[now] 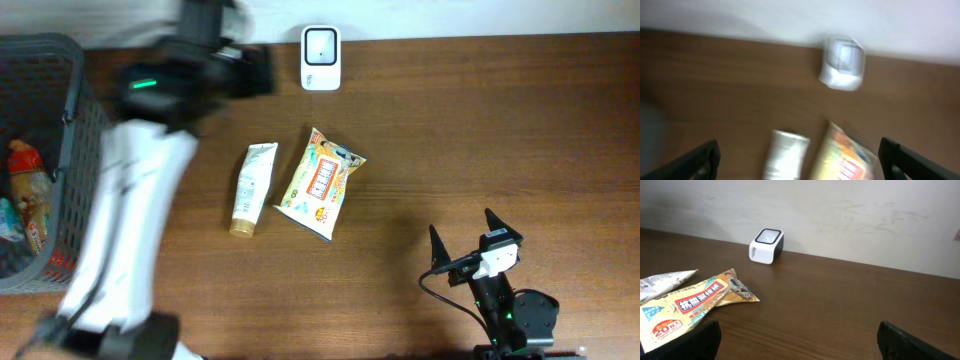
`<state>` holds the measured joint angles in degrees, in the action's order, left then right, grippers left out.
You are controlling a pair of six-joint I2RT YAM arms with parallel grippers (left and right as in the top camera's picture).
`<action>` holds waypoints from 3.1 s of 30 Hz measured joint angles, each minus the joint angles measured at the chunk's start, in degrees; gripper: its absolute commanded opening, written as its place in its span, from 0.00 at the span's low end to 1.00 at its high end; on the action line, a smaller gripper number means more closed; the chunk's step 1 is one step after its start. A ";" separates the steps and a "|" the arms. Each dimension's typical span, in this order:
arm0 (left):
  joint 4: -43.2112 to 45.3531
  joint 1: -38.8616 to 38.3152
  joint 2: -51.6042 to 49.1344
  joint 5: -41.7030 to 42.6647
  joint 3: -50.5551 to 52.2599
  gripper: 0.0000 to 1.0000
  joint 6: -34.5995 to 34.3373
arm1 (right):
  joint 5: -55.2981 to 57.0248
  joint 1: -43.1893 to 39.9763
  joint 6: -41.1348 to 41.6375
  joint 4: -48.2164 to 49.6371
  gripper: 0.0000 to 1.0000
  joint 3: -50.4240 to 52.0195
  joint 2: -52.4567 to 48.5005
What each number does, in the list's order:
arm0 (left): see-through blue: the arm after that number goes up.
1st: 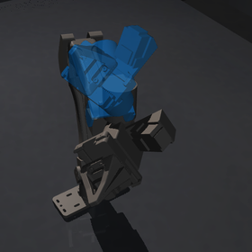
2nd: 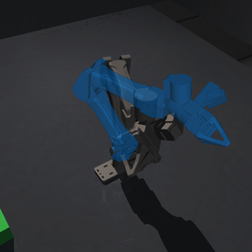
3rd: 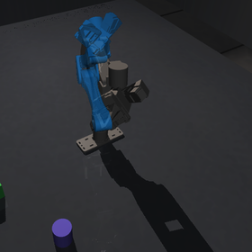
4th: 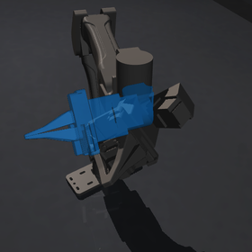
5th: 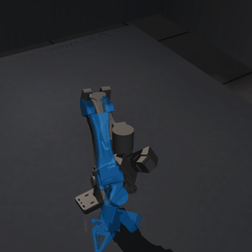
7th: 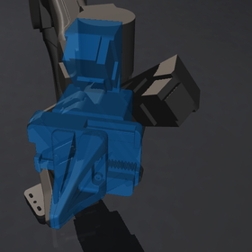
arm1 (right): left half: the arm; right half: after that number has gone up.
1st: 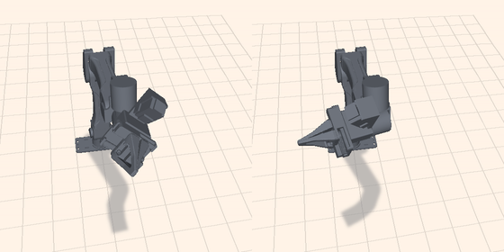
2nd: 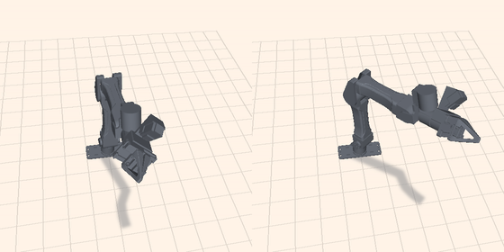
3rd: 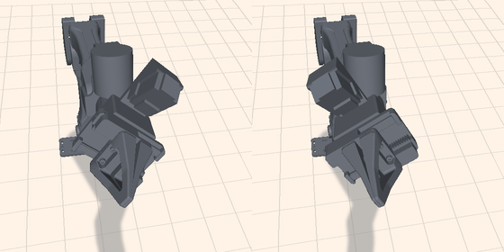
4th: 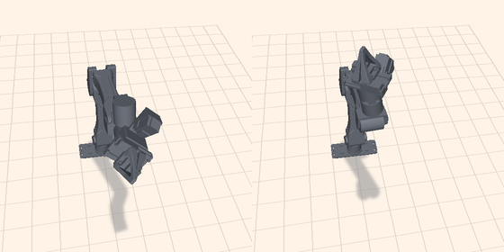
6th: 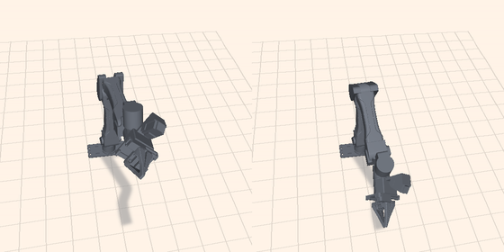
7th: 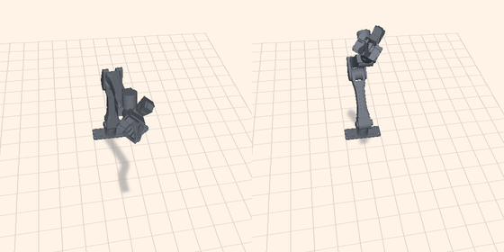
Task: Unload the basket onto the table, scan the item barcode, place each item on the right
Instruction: 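Place the yellow snack bag on the table right of the tube, then grasp the orange-red sausage pack in the basket and place it left of the tube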
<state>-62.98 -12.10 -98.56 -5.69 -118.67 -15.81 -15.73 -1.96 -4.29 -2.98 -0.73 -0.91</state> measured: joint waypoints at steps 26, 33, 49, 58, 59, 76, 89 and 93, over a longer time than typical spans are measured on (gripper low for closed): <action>18.73 53.05 -7.17 -2.82 41.29 0.75 22.14 | 0.02 0.00 0.00 0.00 0.98 0.00 0.00; 21.77 53.11 -9.77 -3.32 41.51 0.62 23.12 | 0.00 0.00 0.00 0.00 0.99 0.00 0.00; 18.95 52.78 -10.58 -5.68 39.04 0.00 24.55 | 0.00 0.00 -0.02 0.00 0.99 0.00 0.00; 17.86 50.73 12.72 -4.81 34.97 0.00 19.54 | 0.00 0.00 -0.02 0.00 0.99 0.00 0.00; 18.05 48.94 15.32 -5.20 33.88 0.00 19.19 | 0.00 0.00 0.00 0.00 0.99 0.00 0.00; -1.18 5.79 -1.46 -0.79 37.00 0.00 12.90 | 0.00 0.00 0.00 0.00 0.99 0.00 0.00; 1.53 5.75 3.17 1.44 30.08 0.99 11.61 | 0.00 0.00 0.00 0.00 0.99 0.00 0.00; 1.73 5.75 11.82 1.44 27.96 0.99 11.61 | 0.00 0.00 -0.02 0.00 0.99 0.00 0.00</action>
<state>-61.25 -6.35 -86.74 -4.25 -90.72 -4.21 -15.73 -1.96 -4.32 -2.98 -0.73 -0.91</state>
